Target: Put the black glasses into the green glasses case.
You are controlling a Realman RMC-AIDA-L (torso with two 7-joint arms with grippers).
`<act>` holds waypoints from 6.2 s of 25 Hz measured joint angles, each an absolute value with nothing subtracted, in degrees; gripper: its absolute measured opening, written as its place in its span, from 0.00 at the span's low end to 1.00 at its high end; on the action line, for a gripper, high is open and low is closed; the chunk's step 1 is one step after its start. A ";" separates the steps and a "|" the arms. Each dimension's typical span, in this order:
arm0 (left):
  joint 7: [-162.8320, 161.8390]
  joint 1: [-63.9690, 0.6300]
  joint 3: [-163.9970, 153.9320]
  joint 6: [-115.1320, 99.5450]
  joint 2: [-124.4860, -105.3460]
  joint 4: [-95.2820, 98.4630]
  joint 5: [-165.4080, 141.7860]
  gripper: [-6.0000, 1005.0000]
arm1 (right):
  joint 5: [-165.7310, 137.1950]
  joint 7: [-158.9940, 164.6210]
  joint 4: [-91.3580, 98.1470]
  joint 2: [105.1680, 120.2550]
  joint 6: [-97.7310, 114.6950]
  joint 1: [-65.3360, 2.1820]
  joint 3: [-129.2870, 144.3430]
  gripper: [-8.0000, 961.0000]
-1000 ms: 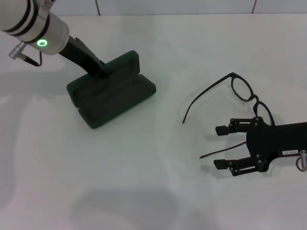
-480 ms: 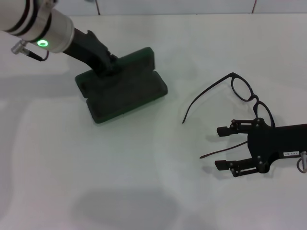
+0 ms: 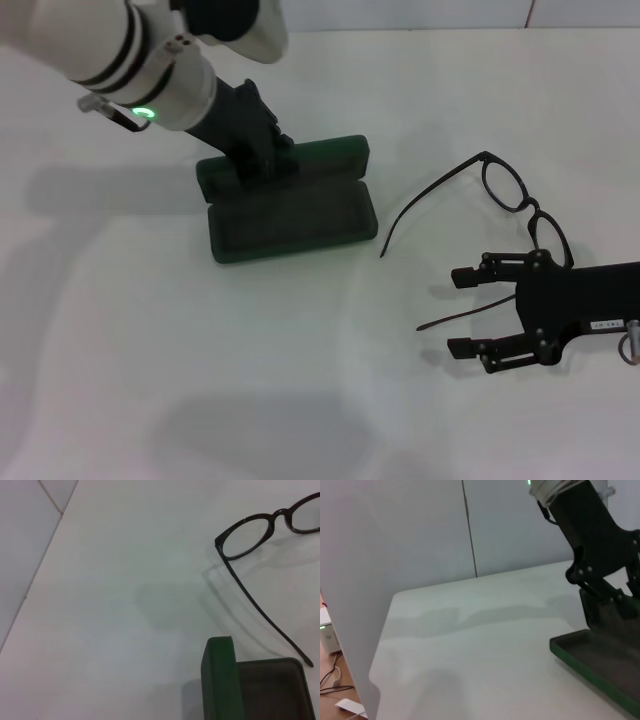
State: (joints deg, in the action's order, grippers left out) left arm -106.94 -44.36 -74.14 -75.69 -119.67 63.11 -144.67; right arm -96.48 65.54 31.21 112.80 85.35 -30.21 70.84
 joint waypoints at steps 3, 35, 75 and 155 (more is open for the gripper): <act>-107.92 -44.50 -76.04 -75.07 -119.83 63.31 -144.43 0.21 | -96.49 65.50 31.21 112.84 85.37 -30.10 70.84 0.86; -109.67 -44.07 -80.73 -70.89 -119.91 64.10 -140.68 0.26 | -96.50 65.47 31.20 112.85 85.62 -29.43 70.84 0.86; -68.23 -4.35 -54.24 -91.61 -119.31 53.88 -102.78 0.64 | -95.88 65.57 31.88 111.84 88.12 -26.51 63.70 0.86; -67.06 -11.02 -45.27 -96.94 -117.93 45.22 -108.98 0.82 | -158.02 147.92 42.08 115.31 80.53 -58.09 63.88 0.29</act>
State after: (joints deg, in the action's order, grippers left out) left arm -67.06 -11.02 -45.27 -96.94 -117.93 45.22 -108.98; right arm -158.02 147.92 42.08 115.31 80.53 -58.09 63.88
